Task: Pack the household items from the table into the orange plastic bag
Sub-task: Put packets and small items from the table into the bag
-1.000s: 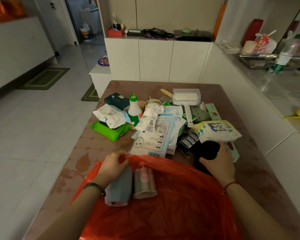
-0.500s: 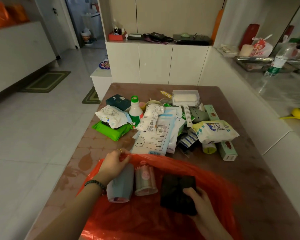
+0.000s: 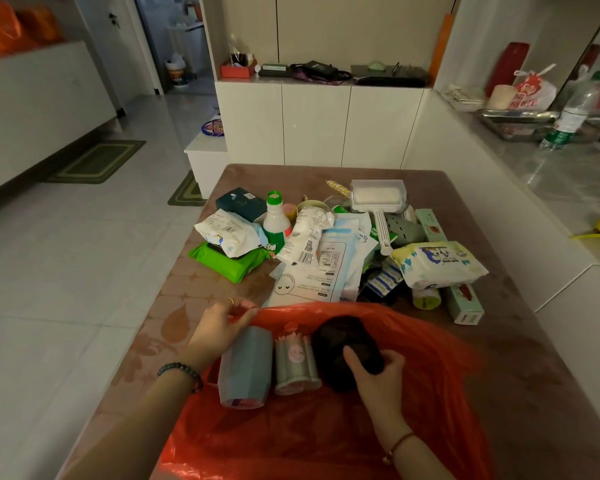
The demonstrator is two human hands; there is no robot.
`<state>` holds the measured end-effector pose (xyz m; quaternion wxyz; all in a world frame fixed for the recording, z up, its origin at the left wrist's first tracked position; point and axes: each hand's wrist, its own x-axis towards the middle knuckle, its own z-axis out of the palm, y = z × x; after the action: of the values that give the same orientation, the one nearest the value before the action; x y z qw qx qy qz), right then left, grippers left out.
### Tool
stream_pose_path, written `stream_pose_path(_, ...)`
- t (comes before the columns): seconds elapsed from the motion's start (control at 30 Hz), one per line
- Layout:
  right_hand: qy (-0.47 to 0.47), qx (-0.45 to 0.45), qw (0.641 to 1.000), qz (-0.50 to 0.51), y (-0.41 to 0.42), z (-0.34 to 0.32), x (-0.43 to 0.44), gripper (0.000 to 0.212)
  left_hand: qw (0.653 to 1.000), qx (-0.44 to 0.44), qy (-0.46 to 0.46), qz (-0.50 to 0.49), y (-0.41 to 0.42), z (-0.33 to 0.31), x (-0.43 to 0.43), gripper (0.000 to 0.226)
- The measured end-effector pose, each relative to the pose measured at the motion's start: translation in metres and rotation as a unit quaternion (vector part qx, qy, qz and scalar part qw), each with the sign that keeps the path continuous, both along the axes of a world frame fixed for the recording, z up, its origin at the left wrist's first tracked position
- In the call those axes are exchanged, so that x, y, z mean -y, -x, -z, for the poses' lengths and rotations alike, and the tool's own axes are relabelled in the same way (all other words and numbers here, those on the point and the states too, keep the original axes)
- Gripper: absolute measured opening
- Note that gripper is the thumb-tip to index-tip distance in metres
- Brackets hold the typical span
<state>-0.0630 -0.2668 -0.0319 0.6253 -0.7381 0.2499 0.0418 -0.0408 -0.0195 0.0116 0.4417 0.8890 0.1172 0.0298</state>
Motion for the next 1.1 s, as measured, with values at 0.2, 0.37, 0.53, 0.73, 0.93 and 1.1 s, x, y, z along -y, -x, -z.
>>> stream_pose_path(0.2,0.010,-0.033,0.996,-0.077,-0.010,0.002,0.007,0.058,1.000,0.002,0.000,0.013,-0.003,0.006,-0.003,0.007)
stream_pose_path(0.37,0.133,-0.061,0.969,-0.201,-0.008,-0.015,0.008,0.048,1.000,0.006,0.016,0.008,-0.007,0.007,-0.001,0.007)
stream_pose_path(0.53,0.309,0.127,0.908,-0.255,-0.042,-0.067,0.029,0.013,0.999,0.015,0.043,0.006,-0.010,0.007,-0.003,0.006)
stream_pose_path(0.73,0.082,0.097,0.964,-0.234,-0.115,-0.100,-0.009,0.037,0.993,0.036,0.111,0.017,-0.038,-0.007,0.012,0.004)
stream_pose_path(0.93,0.066,0.031,0.969,-0.238,-0.184,-0.078,-0.069,0.058,0.972,0.020,0.231,0.017,-0.078,-0.008,0.023,0.012)
stream_pose_path(1.1,0.144,0.018,0.972,-0.184,-0.225,-0.051,-0.102,0.034,0.962,0.028,0.271,0.007,-0.092,0.006,0.023,0.012)
